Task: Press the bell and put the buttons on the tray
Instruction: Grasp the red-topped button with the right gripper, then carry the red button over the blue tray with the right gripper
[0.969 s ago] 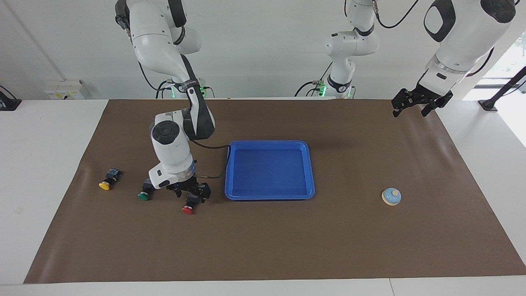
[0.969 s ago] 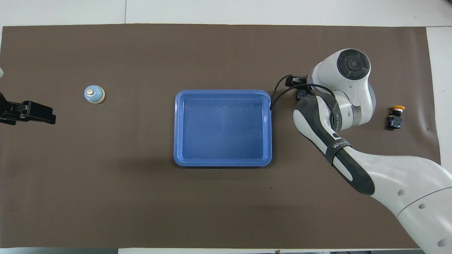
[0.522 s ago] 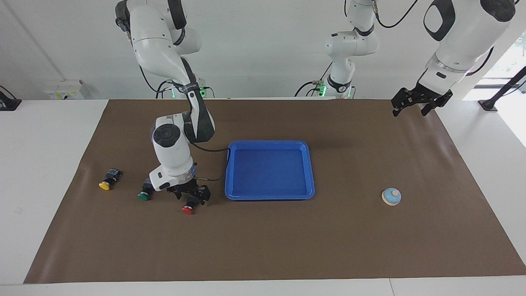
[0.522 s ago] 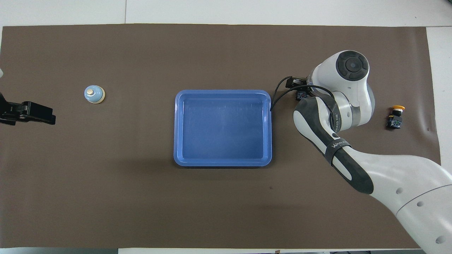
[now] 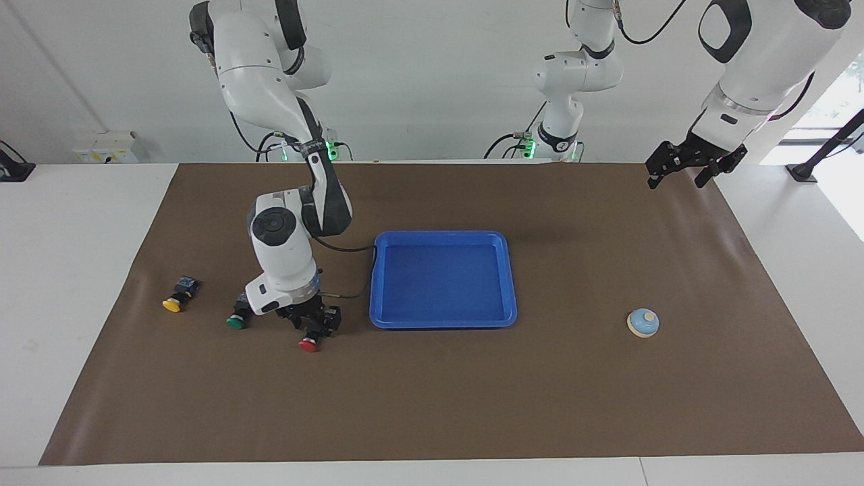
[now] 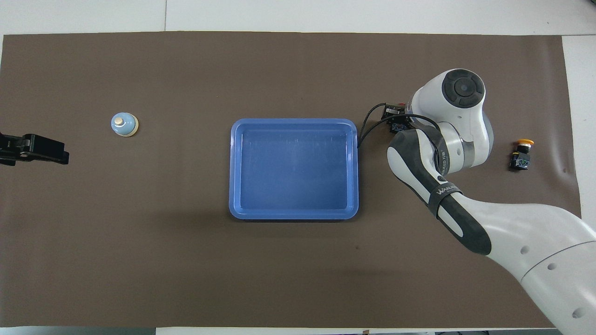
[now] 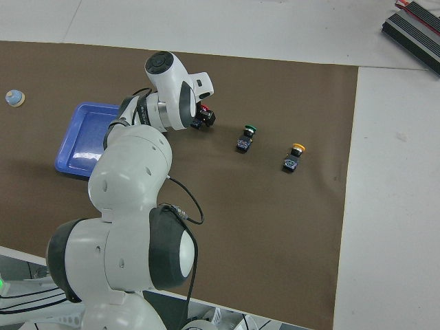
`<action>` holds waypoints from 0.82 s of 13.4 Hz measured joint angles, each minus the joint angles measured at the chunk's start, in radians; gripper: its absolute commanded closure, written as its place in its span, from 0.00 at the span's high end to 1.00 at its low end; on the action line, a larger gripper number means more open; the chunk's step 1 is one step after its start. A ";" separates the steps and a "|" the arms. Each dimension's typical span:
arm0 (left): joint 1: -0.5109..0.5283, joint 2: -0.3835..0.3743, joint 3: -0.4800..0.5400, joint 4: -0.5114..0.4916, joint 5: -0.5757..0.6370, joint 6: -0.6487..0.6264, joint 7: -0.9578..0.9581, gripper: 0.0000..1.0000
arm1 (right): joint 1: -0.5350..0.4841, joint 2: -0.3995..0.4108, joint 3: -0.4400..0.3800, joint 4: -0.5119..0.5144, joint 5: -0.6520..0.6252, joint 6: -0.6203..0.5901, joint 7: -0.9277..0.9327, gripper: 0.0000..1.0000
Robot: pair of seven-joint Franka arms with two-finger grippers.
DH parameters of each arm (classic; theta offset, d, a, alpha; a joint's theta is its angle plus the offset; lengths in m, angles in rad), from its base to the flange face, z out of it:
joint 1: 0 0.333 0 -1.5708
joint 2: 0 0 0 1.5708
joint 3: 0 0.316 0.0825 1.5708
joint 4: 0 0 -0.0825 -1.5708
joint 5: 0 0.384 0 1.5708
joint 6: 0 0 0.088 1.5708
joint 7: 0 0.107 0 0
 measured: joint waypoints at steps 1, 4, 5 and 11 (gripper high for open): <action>0.000 -0.001 0.000 0.000 0.000 0.000 0.000 1.00 | 0.002 0.000 0.000 0.000 0.000 -0.001 0.000 0.00; 0.000 -0.003 0.000 0.000 0.000 0.000 0.000 1.00 | 0.011 -0.001 0.001 0.009 -0.002 -0.022 0.000 0.00; 0.000 -0.003 0.000 0.000 0.000 0.000 0.000 1.00 | 0.015 -0.003 0.001 0.020 -0.004 -0.045 0.000 0.00; 0.000 -0.003 0.000 0.000 0.000 0.000 0.000 1.00 | 0.105 -0.117 0.011 0.123 -0.002 -0.302 0.008 0.00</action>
